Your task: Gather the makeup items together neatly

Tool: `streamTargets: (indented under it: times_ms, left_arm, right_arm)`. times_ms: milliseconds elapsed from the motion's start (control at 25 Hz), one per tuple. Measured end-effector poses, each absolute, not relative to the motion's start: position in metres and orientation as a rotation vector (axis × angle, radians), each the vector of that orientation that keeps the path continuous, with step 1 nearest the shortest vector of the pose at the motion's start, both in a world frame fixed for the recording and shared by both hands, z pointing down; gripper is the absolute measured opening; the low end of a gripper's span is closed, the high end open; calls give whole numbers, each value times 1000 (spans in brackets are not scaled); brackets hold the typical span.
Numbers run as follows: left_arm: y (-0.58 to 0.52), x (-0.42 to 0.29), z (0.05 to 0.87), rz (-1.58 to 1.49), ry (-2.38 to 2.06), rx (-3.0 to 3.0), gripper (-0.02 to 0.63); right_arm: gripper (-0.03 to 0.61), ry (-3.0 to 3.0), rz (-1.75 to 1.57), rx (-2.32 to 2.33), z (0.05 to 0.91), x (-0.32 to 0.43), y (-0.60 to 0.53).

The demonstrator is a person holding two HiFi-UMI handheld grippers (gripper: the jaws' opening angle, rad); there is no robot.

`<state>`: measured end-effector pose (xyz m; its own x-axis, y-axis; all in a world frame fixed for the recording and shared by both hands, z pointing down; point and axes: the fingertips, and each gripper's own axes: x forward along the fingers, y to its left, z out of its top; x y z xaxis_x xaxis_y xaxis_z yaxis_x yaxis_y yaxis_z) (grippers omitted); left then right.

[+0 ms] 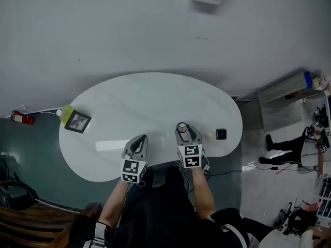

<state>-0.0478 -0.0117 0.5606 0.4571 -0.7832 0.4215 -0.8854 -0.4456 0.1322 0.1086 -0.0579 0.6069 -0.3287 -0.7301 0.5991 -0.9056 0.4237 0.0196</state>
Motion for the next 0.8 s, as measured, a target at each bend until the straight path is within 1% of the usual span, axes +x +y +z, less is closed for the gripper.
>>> streamTargets:
  times_ms: [400, 800]
  left_arm:
    - [-14, 3, 575, 484, -1314, 2424, 20]
    - [0, 18, 603, 544, -1284, 2384, 20]
  right_arm:
    - [232, -2081, 539, 1406, 642, 159, -35]
    - [232, -2045, 649, 1360, 692, 167, -16]
